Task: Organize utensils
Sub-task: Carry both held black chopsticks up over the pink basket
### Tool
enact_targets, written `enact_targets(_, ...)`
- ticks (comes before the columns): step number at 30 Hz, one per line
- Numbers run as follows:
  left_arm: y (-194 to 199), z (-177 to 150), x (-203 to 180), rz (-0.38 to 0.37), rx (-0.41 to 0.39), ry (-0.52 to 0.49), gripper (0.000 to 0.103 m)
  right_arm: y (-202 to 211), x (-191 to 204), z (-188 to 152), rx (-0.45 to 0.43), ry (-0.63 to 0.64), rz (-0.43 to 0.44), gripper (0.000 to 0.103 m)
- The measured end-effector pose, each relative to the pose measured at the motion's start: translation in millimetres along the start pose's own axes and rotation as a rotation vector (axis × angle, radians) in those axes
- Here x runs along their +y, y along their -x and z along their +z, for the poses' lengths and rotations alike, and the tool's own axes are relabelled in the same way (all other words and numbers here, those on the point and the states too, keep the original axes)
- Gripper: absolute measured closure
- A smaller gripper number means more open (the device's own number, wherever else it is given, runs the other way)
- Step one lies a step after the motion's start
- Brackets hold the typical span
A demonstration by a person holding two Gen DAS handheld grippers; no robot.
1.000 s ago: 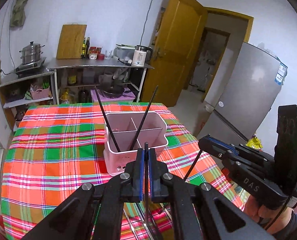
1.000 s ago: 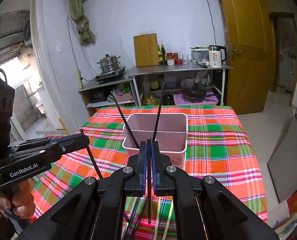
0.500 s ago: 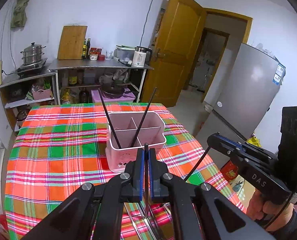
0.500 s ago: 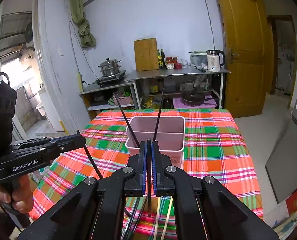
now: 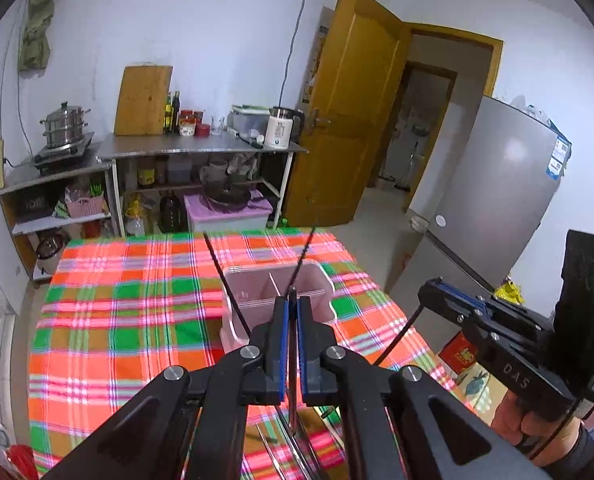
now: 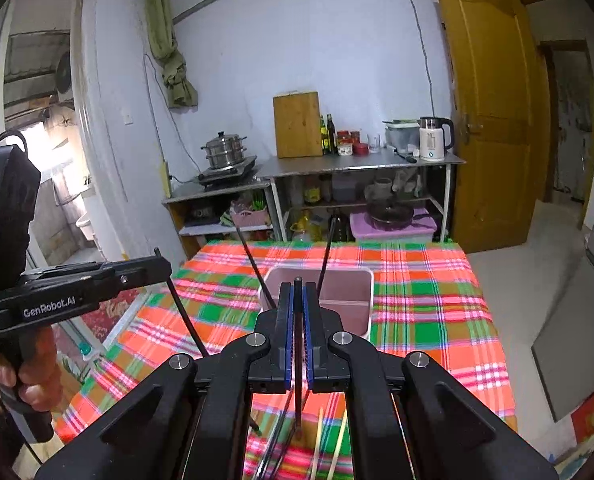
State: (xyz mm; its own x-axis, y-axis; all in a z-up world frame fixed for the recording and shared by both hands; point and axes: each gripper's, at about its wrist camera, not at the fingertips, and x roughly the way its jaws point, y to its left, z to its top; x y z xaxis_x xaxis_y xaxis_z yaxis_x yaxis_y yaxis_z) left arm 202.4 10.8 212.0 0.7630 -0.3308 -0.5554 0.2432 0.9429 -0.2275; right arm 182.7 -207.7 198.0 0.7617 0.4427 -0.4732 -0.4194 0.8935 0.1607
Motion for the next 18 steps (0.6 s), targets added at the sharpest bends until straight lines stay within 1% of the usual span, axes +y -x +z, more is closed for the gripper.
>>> enact_targets(8, 4, 52, 5, 0.004, -0.067, 0.016, 0.099, -2, -5, 39, -0.089, -0.03, 0.008, 0.099)
enact_targets(12, 0, 75, 8, 0.013, -0.087, 0.018, 0.099, -8, -8, 59, -0.124, -0.036, 0.009, 0.099)
enact_targets(18, -11, 98, 18, 0.025, -0.11, 0.03, 0.099, -22, -10, 76, -0.152, -0.045, 0.012, 0.099)
